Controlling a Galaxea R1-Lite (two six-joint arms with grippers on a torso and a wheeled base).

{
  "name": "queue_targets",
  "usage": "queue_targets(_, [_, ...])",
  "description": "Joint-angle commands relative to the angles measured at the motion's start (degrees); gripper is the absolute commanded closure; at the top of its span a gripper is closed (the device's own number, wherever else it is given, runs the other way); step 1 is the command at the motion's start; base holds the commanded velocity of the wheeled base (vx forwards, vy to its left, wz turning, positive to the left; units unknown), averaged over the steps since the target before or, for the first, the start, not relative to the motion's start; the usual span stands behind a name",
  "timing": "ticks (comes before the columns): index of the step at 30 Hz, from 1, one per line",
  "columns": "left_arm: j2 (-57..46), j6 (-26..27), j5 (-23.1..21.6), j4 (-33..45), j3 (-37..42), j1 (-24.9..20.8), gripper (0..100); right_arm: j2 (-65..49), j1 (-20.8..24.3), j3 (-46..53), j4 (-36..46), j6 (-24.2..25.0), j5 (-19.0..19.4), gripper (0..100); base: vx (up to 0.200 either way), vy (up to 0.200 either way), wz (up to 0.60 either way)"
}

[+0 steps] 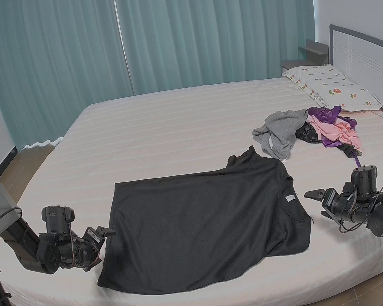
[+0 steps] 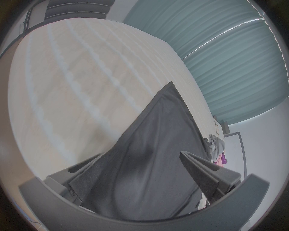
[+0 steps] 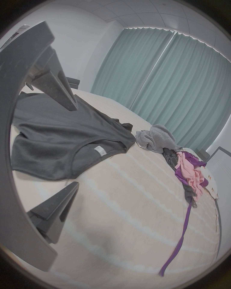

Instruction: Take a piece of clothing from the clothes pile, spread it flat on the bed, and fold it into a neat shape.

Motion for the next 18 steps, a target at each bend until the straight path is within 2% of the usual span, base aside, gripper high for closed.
queue_targets(1, [-4.37,-0.2,-0.61,-1.21,5.61,-0.22,0,-2.12,0.07,4.98,-1.66,0.55,1.0,0,-0.2,0.0,0.0])
queue_targets(4, [-4.46,-0.03,-0.61,-1.21,6.32,-0.22,0,-2.03,0.07,5.25,-1.93,0.55,1.09,0,-0.2,0.0,0.0])
queue_targets(14, [-0.76,0.5,0.53,-2.62,6.14,-0.75,0,-1.5,1.3,6.04,-2.1,0.46,1.0,0,0.0,0.0,0.0])
queue_targets(18, [1.26,0.59,2.82,-3.67,5.44,-2.24,0,-0.27,1.92,6.04,-3.07,0.37,0.91,0,0.0,0.0,0.0])
